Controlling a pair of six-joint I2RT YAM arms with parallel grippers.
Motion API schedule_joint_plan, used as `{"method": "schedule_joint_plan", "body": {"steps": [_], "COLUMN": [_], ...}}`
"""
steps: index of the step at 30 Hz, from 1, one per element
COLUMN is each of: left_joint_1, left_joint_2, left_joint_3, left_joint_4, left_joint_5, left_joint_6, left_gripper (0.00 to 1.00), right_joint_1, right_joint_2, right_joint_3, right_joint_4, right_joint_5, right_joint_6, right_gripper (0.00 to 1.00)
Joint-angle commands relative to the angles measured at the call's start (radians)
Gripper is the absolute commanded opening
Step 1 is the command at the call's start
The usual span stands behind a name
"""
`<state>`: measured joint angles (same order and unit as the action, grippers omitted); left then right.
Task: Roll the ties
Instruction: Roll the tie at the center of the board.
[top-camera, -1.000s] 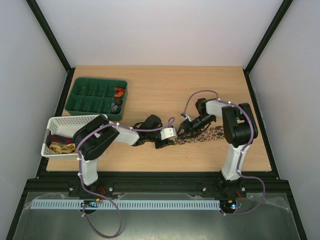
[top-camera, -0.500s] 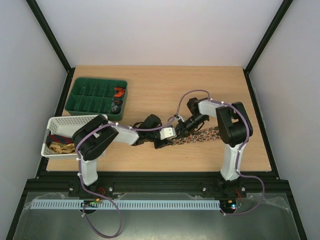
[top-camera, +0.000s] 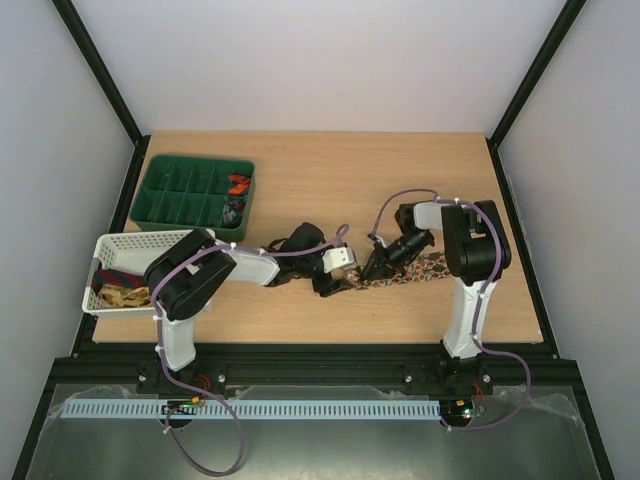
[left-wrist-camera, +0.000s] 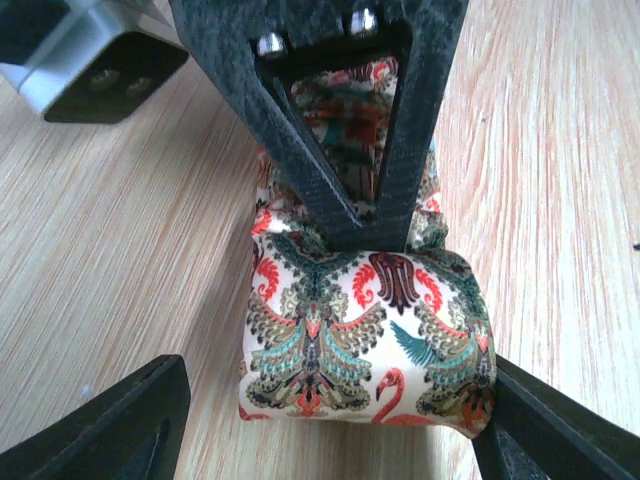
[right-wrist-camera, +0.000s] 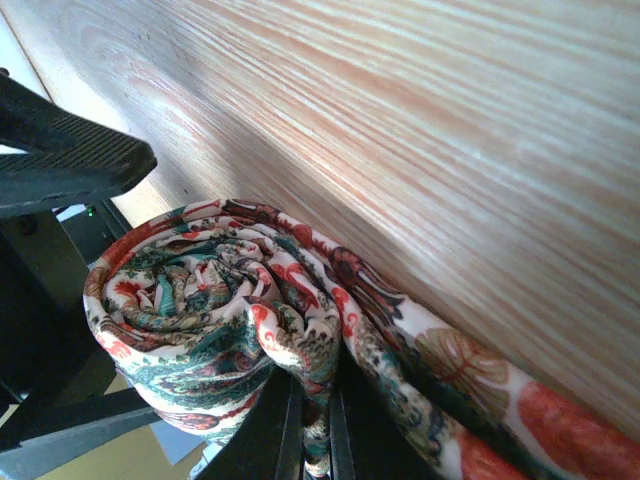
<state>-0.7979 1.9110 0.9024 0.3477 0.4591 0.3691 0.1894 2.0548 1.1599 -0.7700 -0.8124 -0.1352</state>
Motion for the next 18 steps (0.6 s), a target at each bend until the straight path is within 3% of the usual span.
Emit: {"method": "schedule_joint_plan", "body": {"steps": [1, 9, 15, 18], "left_joint_1": [-0.011, -0.038, -0.038, -0.034], "left_joint_2": [0.019, 0.069, 0.089, 0.068], "left_joint_3": [-0.010, -0.003, 0.019, -0.008], "left_joint_4": [0.086, 0.175, 0.088, 0.033], "left_joint_5": [0.024, 0.026, -0.002, -0.021], "left_joint_6": [-0.037, -0.031, 0.047, 0.067], "left_gripper": [0.78, 0.74, 0.45, 0.39], "right_joint_1": [-0.004, 0.027, 0.042, 0.022], "right_joint_2": [0.044, 0.068, 0.067, 0.049], "right_joint_3": [-0.047, -0.046, -0.033, -0.010], "right_joint_4": [0.027, 0.071, 0.061, 0.027], "right_joint_5": [0.220, 0.137, 0.134, 0.132], "right_joint_6": [0.000, 0.048, 0.050, 0.025], "right_gripper": [0.01, 0.01, 0.07, 0.22]}}
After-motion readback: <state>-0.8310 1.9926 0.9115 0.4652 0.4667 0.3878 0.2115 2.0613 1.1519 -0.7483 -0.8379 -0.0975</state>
